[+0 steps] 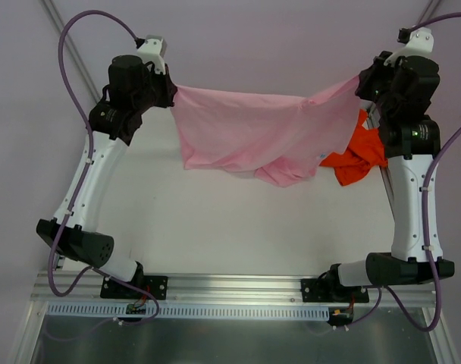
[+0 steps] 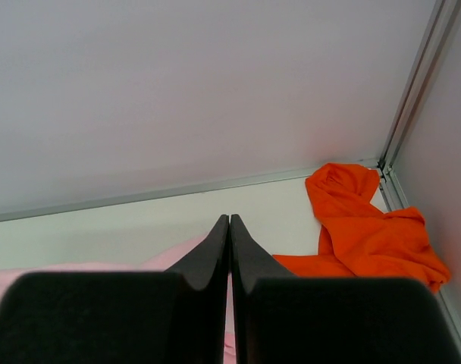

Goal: Fold and stack the t-shirts
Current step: Flatten out the tshirt

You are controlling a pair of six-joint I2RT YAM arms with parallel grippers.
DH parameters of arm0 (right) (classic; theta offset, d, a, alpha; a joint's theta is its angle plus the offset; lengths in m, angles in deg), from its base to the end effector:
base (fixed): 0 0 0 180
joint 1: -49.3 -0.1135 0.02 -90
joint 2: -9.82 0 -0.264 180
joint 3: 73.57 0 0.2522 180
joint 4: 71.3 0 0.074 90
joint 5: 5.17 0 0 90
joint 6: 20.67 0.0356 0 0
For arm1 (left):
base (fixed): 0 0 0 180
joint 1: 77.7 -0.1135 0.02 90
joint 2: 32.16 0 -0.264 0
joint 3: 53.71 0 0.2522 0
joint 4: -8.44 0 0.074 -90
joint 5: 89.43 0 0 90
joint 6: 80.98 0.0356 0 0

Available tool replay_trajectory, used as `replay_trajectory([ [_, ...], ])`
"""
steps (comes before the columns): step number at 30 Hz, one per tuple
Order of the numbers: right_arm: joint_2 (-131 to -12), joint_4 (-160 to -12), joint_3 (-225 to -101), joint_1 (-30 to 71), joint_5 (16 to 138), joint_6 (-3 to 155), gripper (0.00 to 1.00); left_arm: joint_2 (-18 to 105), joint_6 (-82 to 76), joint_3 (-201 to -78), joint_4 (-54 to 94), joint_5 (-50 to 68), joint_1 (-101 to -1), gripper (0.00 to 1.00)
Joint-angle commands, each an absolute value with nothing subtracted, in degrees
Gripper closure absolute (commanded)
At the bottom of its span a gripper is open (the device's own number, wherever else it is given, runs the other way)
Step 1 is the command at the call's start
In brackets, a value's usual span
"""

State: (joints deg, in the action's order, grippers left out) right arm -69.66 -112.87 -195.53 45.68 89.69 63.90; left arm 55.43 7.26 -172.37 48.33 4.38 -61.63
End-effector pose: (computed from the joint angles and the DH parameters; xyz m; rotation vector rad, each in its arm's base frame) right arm 0.2669 0.0139 0.5451 -0.0558 1.5547 -0.0909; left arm 0.3195 -0.0945 0.4906 0.2647 1.7125 -0.2869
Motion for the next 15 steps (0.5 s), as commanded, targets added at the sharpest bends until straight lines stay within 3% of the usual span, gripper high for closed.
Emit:
replay_trajectory([
  [1, -67.0, -113.4, -196.1, 46.0, 86.7, 62.7, 0.99, 50.2, -0.9, -176.1, 55.6, 3.3, -61.8, 1.00],
  [3, -66.7, -114.7, -195.7, 46.0, 86.7, 62.6, 0.99, 48.7, -6.3, -175.4, 59.5, 3.4, -61.8, 1.00],
  [6, -66.9, -114.9, -192.1, 46.0, 88.2, 62.3, 0.99, 45.9, -17.0, -162.2, 61.8, 10.7, -61.6, 1.00],
  [10, -68.7, -113.7, -185.3, 46.0, 86.8, 63.1, 0.99, 44.0, -22.2, -144.4, 54.6, 15.9, -61.3, 1.00],
  [15, -74.2, -113.8, -185.2, 46.0, 82.7, 64.8, 0.99, 46.9, -26.2, -131.3, 44.5, 15.1, -61.3, 1.00],
])
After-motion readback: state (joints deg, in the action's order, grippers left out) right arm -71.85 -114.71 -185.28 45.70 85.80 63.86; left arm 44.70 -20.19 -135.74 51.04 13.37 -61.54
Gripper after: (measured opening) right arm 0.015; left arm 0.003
